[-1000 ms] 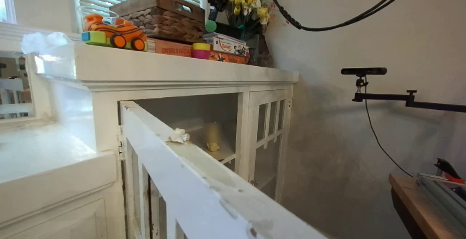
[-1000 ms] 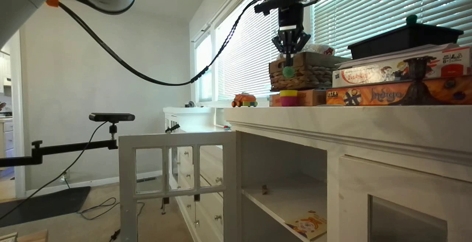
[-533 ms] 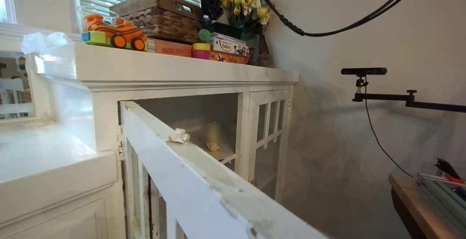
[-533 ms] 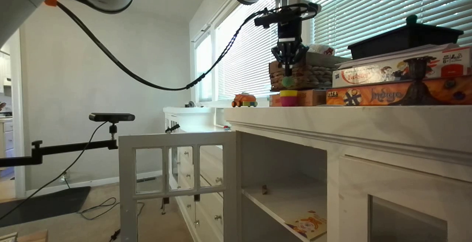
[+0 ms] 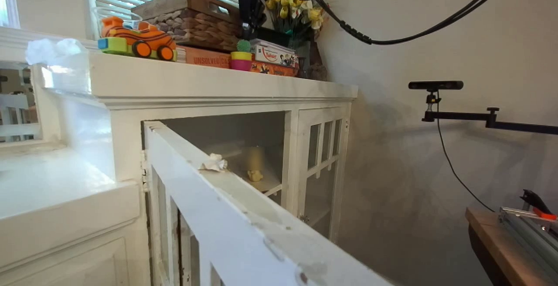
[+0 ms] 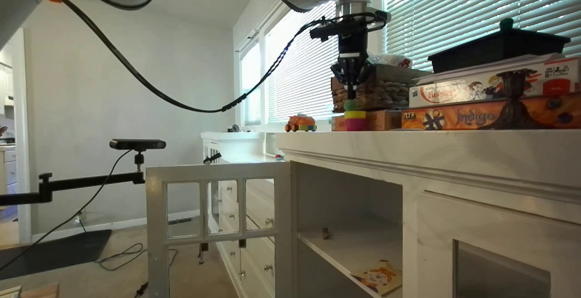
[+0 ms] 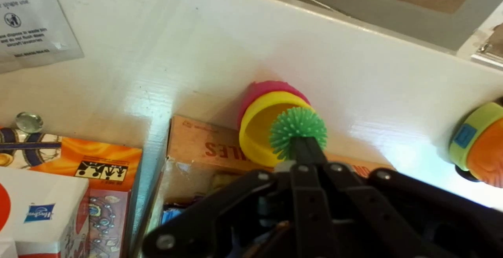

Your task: Pick up the yellow bowl put it in pink bowl, pick the green object put in the stacked cups

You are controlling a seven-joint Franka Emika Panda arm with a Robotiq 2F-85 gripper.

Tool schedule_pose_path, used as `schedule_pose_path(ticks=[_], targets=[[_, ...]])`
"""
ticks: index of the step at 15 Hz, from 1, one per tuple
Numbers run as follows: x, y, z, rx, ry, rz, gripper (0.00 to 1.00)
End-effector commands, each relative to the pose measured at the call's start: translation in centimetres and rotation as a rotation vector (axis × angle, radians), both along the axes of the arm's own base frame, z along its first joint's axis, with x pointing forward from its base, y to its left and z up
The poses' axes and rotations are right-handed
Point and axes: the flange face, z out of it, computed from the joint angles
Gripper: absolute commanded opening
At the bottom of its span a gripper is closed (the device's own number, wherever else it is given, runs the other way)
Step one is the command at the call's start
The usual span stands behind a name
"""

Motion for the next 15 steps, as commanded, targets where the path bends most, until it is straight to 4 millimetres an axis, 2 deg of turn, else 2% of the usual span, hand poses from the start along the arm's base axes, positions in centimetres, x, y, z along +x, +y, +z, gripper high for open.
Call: schedule_pose_path(ticks=[1, 7, 10, 11, 15], targets=[[-1.1, 0.4, 0.1, -0.025, -0.008, 0.018, 0.32], [-1.7, 0.6, -0.1, -0.028, -0.013, 0.014, 0.74], [-2.8, 0.8, 0.4, -0.021, 0.013, 0.019, 0.95], [-3.7, 0.8, 0.9, -0.028, 0.027, 0.023, 0.99], [-8.7, 0.4, 3.0, -0.031, 0.114, 0.048, 1.0]])
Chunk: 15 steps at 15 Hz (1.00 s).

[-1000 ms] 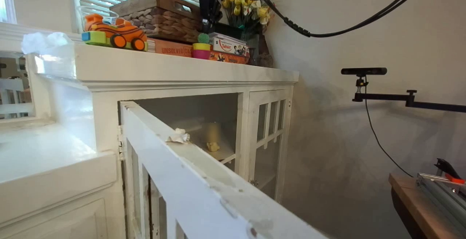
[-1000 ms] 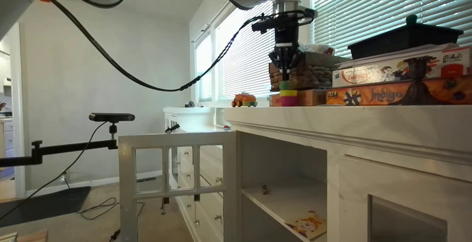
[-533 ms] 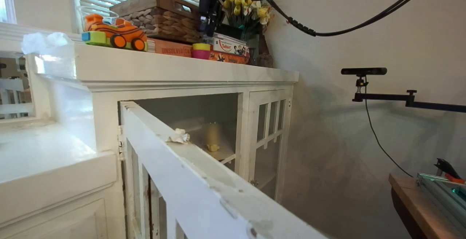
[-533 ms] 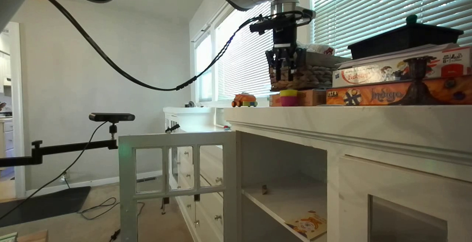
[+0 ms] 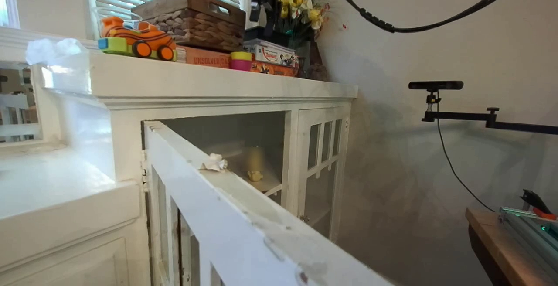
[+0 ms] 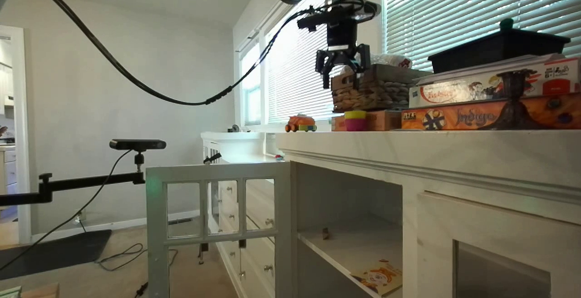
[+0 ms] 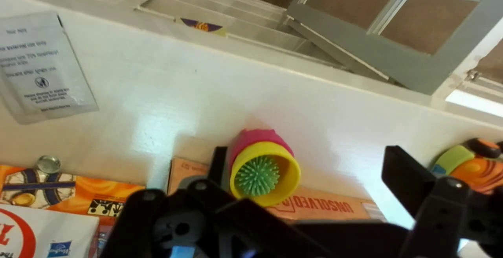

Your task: Pick up the yellow bowl put it in pink bowl, pick the green object put in the stacked cups

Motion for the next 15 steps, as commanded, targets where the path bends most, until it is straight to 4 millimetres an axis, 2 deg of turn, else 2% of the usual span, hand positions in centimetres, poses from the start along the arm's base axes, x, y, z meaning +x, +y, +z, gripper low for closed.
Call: schedule_pose_path(ticks=[1, 3, 6, 10, 15], targets=[[-6.1, -0.5, 2.0, -0.019, 0.084, 0.032, 1.0], [-8.6, -1.1, 2.5, -0.031, 0.12, 0.017, 1.0], [-11.7, -1.9, 2.0, -0.045, 0.163, -0.007, 1.0], [-14.1, -2.2, -0.9, -0.044, 0.22, -0.027, 1.0], [-15.4, -1.6, -4.7, -0.043, 0.246, -0.017, 1.0]])
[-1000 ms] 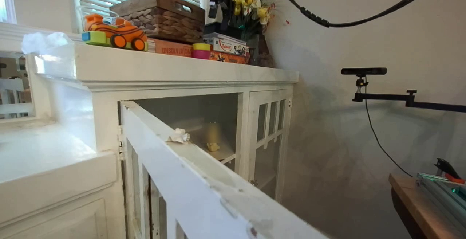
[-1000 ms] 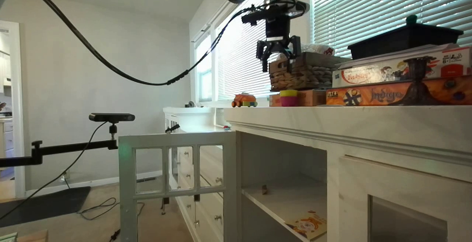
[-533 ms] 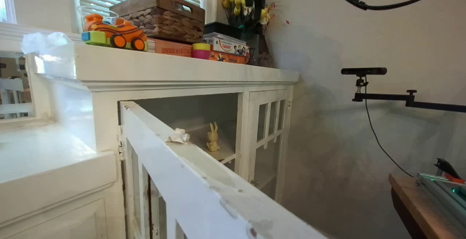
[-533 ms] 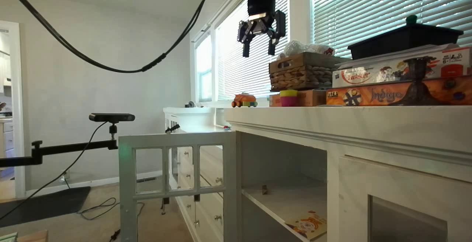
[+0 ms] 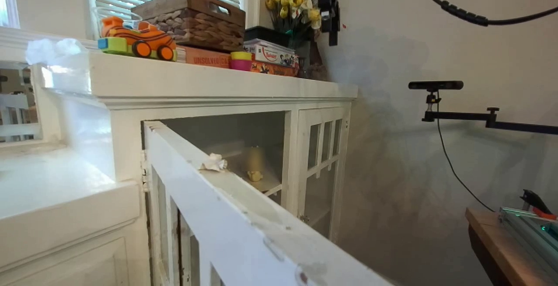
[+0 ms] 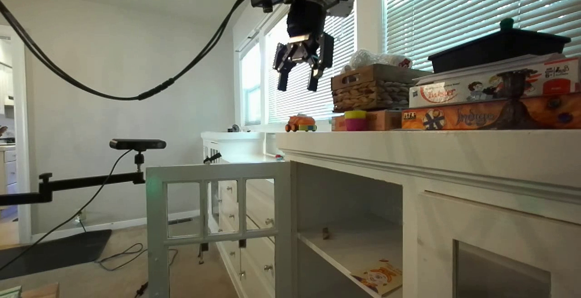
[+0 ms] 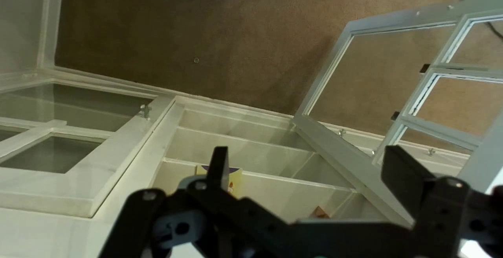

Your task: Pick up the yellow bowl put it in pink bowl, pick the green object put in the stacked cups

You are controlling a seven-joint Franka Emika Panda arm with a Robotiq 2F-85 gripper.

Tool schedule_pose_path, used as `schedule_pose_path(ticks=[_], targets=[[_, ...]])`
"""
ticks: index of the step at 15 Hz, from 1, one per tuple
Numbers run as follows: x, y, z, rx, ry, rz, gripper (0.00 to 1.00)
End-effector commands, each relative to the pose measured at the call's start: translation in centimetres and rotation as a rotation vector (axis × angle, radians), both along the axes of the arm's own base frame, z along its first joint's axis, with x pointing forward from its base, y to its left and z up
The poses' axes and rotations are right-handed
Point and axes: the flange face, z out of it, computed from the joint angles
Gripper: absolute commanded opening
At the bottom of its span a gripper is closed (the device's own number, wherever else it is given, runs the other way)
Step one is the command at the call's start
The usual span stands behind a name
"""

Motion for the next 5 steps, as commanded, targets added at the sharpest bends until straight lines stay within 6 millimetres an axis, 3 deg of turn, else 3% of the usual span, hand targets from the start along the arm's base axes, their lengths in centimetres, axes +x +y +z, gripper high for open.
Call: schedule_pose_path(ticks=[1, 5], targets=[[-0.18, 0.17, -0.63, -0.001, 0.004, 0.002, 1.0], [-0.24, 0.04, -1.02, 0.0, 0.007, 0.0, 1.0]])
